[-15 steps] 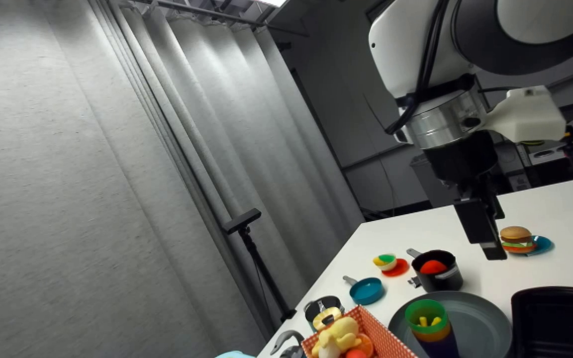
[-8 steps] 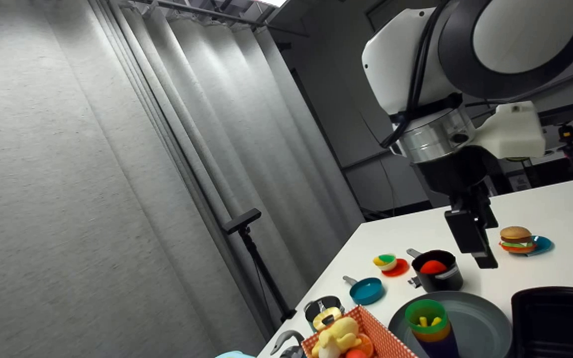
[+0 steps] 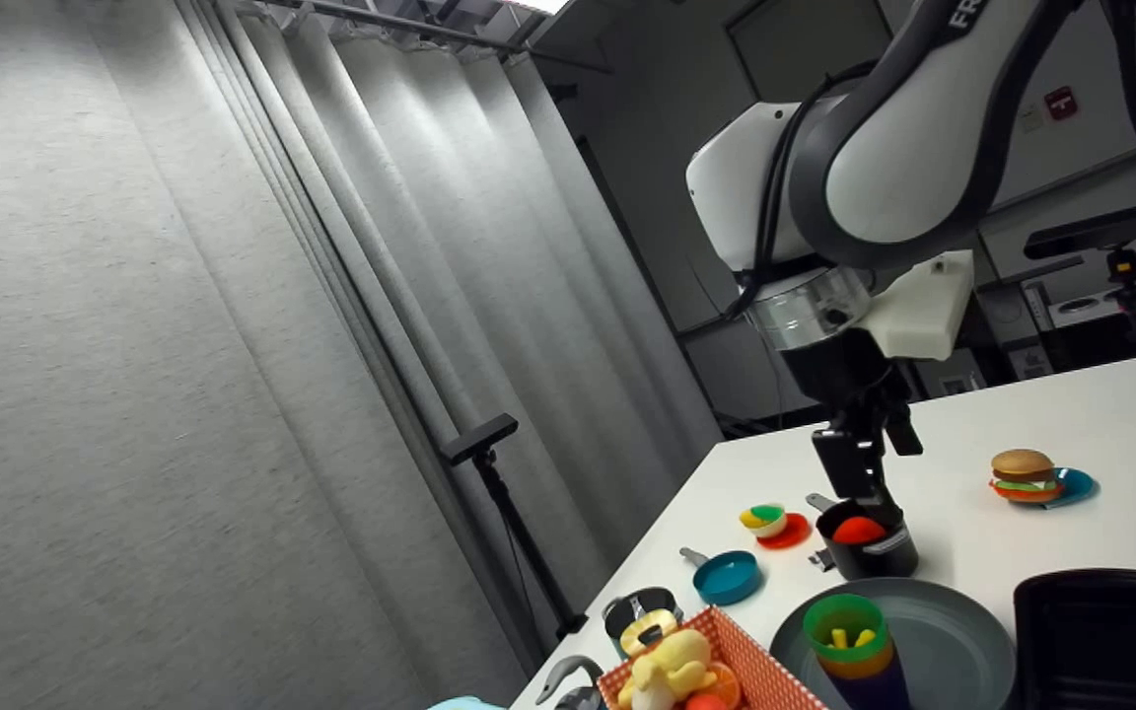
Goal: Get the red object from the black pot and place it on the grey plate
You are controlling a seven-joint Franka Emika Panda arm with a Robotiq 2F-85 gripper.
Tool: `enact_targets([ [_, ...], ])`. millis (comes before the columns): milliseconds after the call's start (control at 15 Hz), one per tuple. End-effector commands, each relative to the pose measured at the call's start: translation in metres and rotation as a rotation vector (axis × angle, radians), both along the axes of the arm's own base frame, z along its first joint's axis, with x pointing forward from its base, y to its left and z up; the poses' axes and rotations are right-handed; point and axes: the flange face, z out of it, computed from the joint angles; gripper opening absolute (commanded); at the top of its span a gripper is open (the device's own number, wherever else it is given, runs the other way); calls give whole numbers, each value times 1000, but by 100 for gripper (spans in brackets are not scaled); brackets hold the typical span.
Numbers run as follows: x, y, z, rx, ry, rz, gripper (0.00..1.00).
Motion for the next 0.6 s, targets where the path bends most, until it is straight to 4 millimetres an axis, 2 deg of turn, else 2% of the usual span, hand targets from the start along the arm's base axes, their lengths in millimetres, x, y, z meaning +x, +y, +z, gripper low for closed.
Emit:
enact_targets([
  [0, 27, -21, -8, -21, -20, -82, 100],
  [533, 47, -64, -13, -54, -37, -238, 100],
])
